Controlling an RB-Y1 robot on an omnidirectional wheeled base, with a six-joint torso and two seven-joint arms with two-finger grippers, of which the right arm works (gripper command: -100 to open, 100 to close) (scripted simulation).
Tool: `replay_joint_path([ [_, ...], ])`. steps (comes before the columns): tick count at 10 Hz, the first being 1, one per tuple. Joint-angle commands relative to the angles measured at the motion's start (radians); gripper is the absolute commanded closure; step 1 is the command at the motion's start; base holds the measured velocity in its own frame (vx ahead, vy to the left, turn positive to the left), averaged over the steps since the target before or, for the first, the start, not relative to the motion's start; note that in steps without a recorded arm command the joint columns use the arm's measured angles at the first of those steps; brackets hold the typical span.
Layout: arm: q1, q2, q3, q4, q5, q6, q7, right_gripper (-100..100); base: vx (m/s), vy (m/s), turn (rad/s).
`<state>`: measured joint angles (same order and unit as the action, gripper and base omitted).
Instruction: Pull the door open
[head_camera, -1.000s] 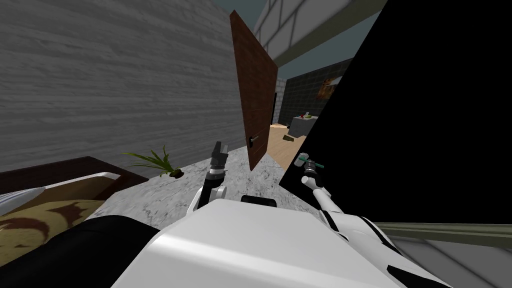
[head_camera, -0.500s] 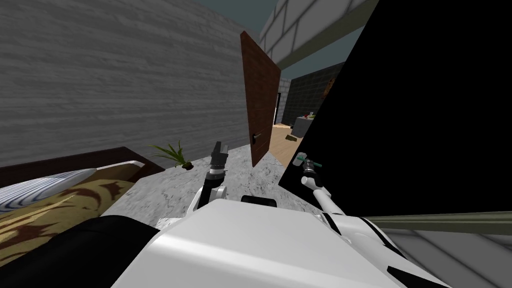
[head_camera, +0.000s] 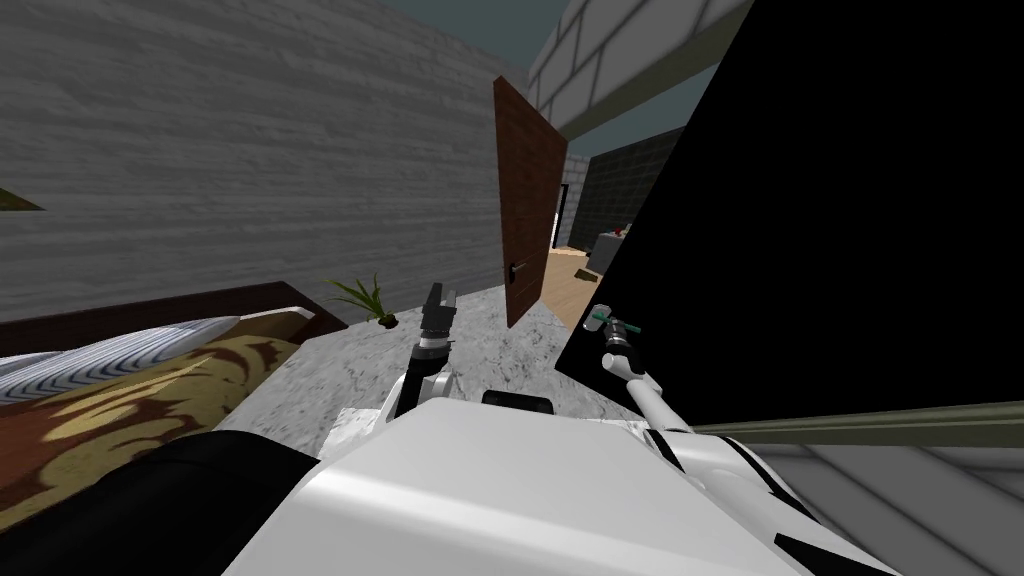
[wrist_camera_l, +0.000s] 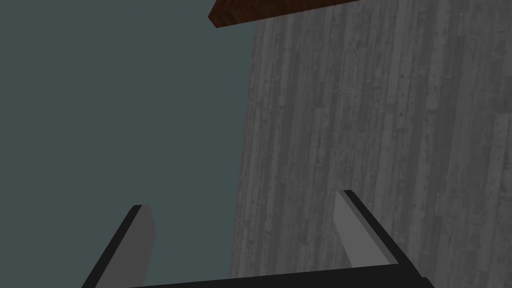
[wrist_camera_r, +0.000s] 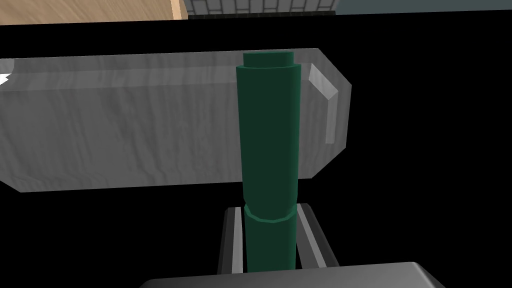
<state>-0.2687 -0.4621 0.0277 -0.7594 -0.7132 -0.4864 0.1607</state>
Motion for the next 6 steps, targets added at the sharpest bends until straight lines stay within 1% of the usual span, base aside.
replay_joint_path([
  [1, 0.0, -0.004, 0.019, 0.004, 0.006, -0.004, -0.017, 100, -0.223, -0.018, 0.102],
  [4, 0.008, -0.016, 0.047, -0.013, 0.014, -0.004, -0.041, 100, -0.196, -0.021, 0.089],
  [6, 0.014, -0.023, 0.064, -0.023, 0.019, -0.004, -0.057, 100, -0.2, -0.047, 0.099],
])
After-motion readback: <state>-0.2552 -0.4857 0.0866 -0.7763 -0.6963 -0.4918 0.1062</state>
